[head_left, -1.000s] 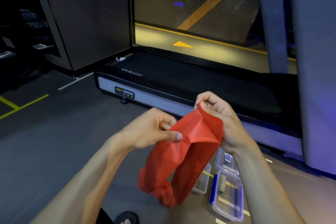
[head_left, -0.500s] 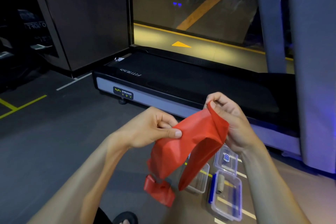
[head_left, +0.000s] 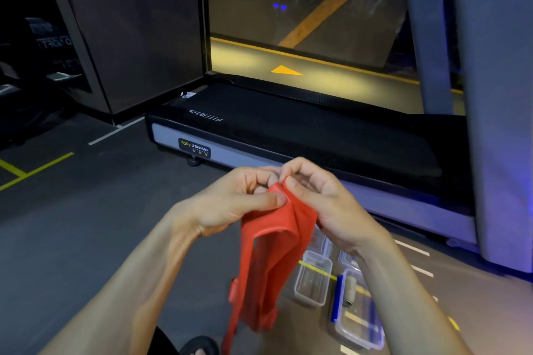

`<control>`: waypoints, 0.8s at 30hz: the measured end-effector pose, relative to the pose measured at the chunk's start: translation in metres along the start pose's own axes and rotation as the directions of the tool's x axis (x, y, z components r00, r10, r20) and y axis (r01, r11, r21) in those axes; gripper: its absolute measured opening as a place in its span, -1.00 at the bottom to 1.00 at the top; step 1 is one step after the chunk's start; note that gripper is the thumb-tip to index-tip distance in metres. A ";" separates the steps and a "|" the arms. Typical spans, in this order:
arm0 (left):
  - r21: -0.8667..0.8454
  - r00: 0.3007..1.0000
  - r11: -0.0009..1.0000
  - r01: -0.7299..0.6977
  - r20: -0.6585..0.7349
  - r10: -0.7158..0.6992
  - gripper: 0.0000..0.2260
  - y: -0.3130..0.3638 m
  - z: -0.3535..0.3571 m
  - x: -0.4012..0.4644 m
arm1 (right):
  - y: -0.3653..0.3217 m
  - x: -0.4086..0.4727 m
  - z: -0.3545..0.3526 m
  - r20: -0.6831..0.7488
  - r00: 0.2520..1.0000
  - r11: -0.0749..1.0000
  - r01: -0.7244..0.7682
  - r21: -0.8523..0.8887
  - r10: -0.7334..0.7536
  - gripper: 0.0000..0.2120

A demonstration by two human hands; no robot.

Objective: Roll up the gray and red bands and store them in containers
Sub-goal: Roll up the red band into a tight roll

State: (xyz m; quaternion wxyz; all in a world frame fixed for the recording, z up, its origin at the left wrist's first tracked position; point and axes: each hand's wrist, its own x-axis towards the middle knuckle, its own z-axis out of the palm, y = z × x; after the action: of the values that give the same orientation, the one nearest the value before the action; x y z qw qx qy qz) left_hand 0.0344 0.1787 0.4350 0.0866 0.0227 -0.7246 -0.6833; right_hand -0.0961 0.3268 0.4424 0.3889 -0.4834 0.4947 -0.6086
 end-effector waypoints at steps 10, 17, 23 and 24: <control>0.171 0.960 0.973 0.157 0.204 -0.191 -0.83 -0.002 -0.011 -0.013 | -0.007 -0.007 -0.022 -0.021 1.000 0.992 -0.002 -0.123 -0.001 -0.96; 0.266 0.989 0.953 0.146 -0.022 -0.145 -0.83 -0.002 -0.004 -0.007 | -0.008 -0.006 -0.025 -0.111 0.994 0.996 0.027 0.085 -0.018 -0.94; 0.216 0.994 0.970 0.113 -0.031 -0.109 -0.85 -0.001 -0.003 -0.003 | -0.008 -0.008 -0.034 -0.153 0.988 0.995 0.037 0.097 -0.021 -0.92; 0.199 0.994 0.974 0.110 -0.017 -0.108 -0.87 -0.002 -0.004 -0.003 | -0.008 -0.008 -0.035 -0.159 0.987 0.994 0.039 0.102 -0.023 -0.92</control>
State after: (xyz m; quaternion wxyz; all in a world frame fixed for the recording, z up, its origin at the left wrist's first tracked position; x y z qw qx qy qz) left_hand 0.0376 0.1756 0.4334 0.0485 0.0732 -0.7869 -0.6108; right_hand -0.1280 0.3444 0.4475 0.3641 -0.4204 0.4836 -0.6759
